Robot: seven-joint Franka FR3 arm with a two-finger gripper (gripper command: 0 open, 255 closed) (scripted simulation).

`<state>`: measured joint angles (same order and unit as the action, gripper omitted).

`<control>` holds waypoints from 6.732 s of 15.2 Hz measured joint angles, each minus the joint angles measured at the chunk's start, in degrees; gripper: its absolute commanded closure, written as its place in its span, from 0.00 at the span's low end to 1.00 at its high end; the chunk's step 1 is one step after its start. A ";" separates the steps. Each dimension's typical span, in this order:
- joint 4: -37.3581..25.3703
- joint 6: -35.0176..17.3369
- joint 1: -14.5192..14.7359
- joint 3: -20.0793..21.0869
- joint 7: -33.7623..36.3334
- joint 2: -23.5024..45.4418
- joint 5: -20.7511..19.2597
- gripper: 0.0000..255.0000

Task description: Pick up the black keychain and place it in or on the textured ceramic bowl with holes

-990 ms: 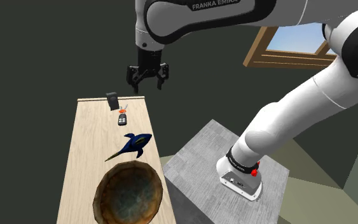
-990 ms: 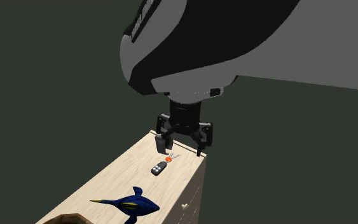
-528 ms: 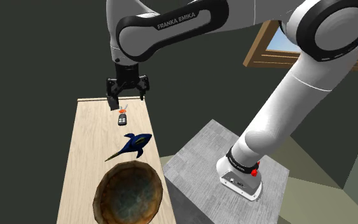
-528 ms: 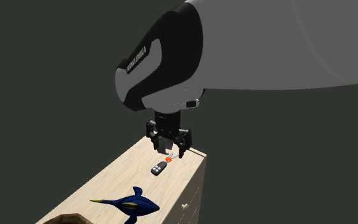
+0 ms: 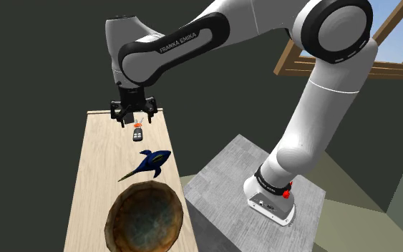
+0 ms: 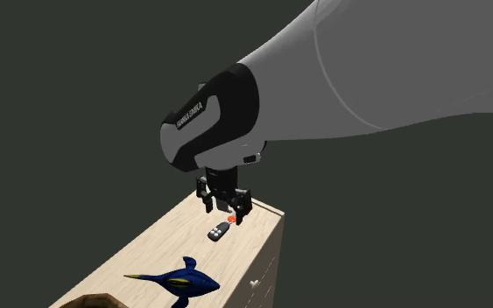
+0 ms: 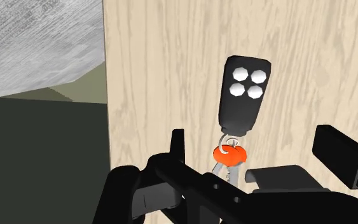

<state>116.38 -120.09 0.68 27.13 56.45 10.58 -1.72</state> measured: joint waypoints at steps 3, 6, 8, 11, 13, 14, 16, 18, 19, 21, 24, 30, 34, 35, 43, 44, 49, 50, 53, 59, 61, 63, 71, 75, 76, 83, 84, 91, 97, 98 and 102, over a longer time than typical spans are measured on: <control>1.24 -2.01 0.11 -0.13 0.28 0.86 -0.47 0.00; 1.35 -2.48 0.17 -0.18 0.41 1.25 -0.68 0.00; 1.35 -2.54 0.18 -0.18 0.44 1.31 -0.72 0.00; 1.35 -2.55 0.19 -0.18 0.44 1.32 -0.72 1.00; 1.35 -2.55 0.19 -0.18 0.44 1.32 -0.72 1.00; 1.35 -2.55 0.19 -0.18 0.44 1.32 -0.72 1.00; 1.35 -2.55 0.19 -0.18 0.44 1.32 -0.72 1.00; 1.35 -2.55 0.19 -0.18 0.44 1.32 -0.72 1.00; 1.35 -2.55 0.19 -0.18 0.44 1.32 -0.72 1.00; 1.27 -2.29 0.16 -0.16 0.38 1.13 -0.61 1.00; 0.57 -0.55 -0.04 -0.01 -0.01 -0.05 0.01 1.00; -1.68 3.72 -0.32 0.24 -0.62 -2.34 1.20 1.00; -3.59 6.78 -0.43 0.35 -0.88 -3.62 1.84 1.00; -4.00 7.33 -0.48 0.33 -0.98 -3.77 1.90 1.00; -7.87 13.03 -0.74 0.36 -1.48 -5.82 2.86 1.00; -8.36 13.74 -0.81 0.32 -1.61 -6.06 2.97 1.00; -11.64 17.46 -0.74 0.42 -1.42 -6.55 3.19 1.00; -12.48 18.29 -0.77 0.39 -1.47 -6.55 3.18 1.00; -14.14 20.48 -0.88 0.34 -1.63 -7.14 3.42 1.00; -8.67 20.05 1.34 2.62 1.95 -13.10 6.74 1.00; -6.27 19.80 2.28 3.49 3.27 -15.70 8.28 1.00; -4.89 19.72 3.47 4.70 5.25 -17.45 9.53 1.00; -0.39 19.82 8.06 9.23 12.56 -24.00 14.61 1.00; 0.59 19.51 10.59 12.42 17.41 -25.84 16.80 1.00; 0.30 19.81 11.19 13.25 18.79 -26.18 17.27 1.00; 0.41 17.93 13.69 18.28 25.72 -25.77 18.61 1.00; 1.06 17.18 13.74 18.46 25.75 -25.68 18.66 1.00; 5.72 11.85 13.93 19.52 25.58 -24.91 18.83 1.00; 8.69 7.44 13.78 20.64 25.82 -23.18 18.24 1.00; 8.93 7.12 13.79 20.71 25.84 -23.09 18.22 1.00; 9.08 6.86 13.79 20.78 25.87 -23.00 18.20 1.00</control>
<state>125.46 -113.22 14.47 47.91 82.33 -12.42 16.48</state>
